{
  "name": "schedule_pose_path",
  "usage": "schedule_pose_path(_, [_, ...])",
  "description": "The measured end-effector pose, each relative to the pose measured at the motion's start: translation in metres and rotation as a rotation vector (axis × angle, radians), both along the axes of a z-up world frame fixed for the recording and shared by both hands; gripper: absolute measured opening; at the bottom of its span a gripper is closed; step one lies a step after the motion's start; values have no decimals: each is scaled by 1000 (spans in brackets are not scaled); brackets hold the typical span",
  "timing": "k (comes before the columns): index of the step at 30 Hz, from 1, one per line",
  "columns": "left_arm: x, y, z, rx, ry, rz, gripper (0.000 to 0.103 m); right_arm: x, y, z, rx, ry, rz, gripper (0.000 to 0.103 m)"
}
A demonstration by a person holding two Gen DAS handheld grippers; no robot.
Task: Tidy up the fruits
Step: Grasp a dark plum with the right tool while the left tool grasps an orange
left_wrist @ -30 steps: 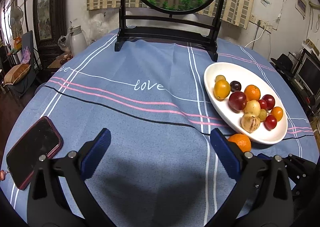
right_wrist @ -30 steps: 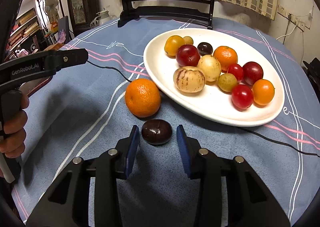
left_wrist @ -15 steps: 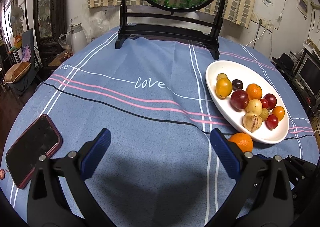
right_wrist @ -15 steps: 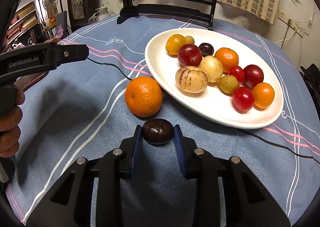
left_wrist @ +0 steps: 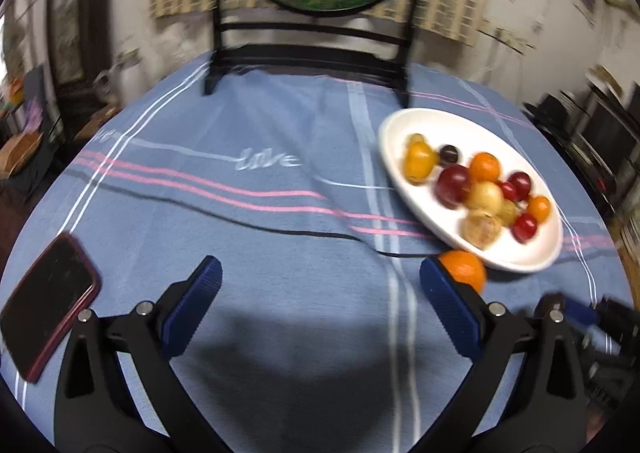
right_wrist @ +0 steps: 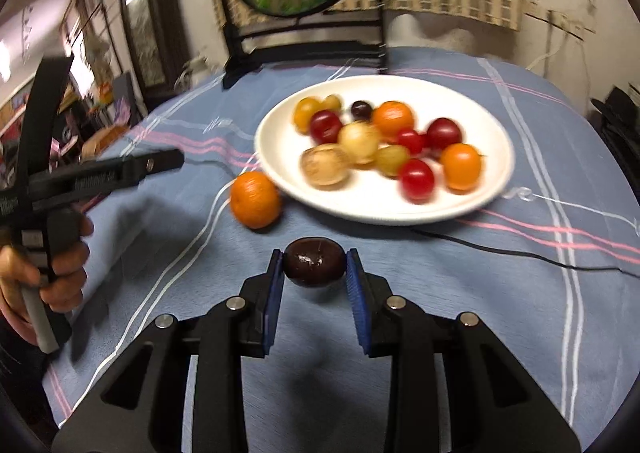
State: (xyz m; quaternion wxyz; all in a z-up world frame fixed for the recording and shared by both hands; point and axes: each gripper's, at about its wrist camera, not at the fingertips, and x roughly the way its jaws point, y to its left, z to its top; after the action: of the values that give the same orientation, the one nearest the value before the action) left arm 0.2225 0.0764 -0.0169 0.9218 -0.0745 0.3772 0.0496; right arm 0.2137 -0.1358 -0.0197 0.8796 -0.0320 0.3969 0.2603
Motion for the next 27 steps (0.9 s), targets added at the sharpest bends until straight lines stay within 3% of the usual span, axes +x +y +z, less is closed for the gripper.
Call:
schedule_pose_path(9, [-8, -59, -5, 33, -52, -324, 98, -1, -24, 8, 72, 16, -52, 32])
schedule_pose_path(11, [-7, -69, -9, 43, -40, -375, 93, -1, -24, 9, 83, 24, -43, 32])
schedule_pose_path(24, [22, -78, -30, 39, 44, -377, 60, -3, -25, 10, 98, 34, -44, 32])
schedule_pose_path(27, [27, -80, -33, 48, 52, -373, 58, -4, -26, 11, 100, 32, -43, 32])
